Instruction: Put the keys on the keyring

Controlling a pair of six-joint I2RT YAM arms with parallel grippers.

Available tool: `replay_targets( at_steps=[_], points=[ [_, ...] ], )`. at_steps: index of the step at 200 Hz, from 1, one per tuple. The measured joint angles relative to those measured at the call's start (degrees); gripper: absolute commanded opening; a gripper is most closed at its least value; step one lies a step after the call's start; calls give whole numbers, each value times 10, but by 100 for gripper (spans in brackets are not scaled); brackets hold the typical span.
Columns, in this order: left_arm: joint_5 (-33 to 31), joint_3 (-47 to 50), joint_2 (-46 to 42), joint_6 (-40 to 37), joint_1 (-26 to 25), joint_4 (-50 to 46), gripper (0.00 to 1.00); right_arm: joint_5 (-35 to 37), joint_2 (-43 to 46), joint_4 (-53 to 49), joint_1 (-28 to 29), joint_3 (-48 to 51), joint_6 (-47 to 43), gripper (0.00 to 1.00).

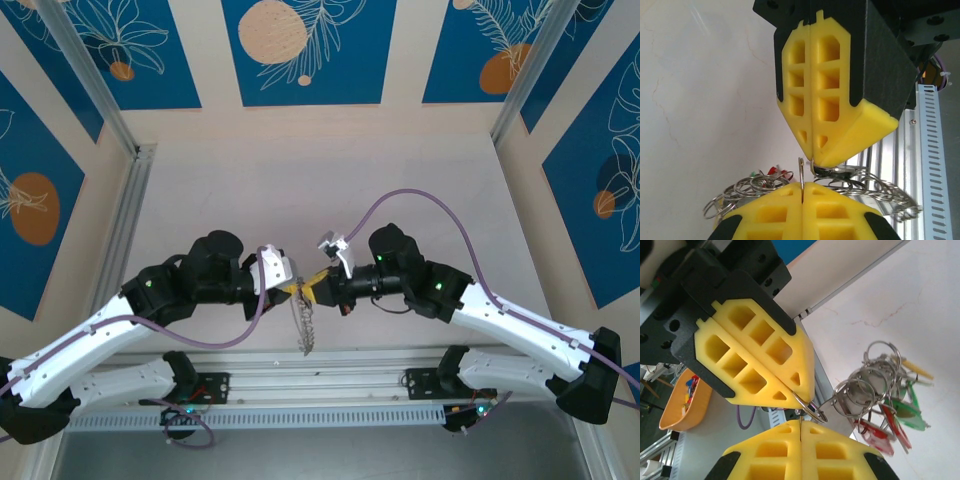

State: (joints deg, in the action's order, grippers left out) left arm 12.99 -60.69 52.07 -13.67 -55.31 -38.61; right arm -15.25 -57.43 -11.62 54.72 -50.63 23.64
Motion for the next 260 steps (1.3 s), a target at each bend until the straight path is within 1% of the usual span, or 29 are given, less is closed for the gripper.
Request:
replay_targets(
  at_steps=[85,153,260],
  points=[
    [0,0,0,0,0,0,0,-1,0,1,-4,0,0,0],
    [0,0,2,0,0,0,0,-15,7,20,-4,0,4,0],
    [3,0,2,0,0,0,0,-19,-2,20,-22,0,17,0]
  ],
)
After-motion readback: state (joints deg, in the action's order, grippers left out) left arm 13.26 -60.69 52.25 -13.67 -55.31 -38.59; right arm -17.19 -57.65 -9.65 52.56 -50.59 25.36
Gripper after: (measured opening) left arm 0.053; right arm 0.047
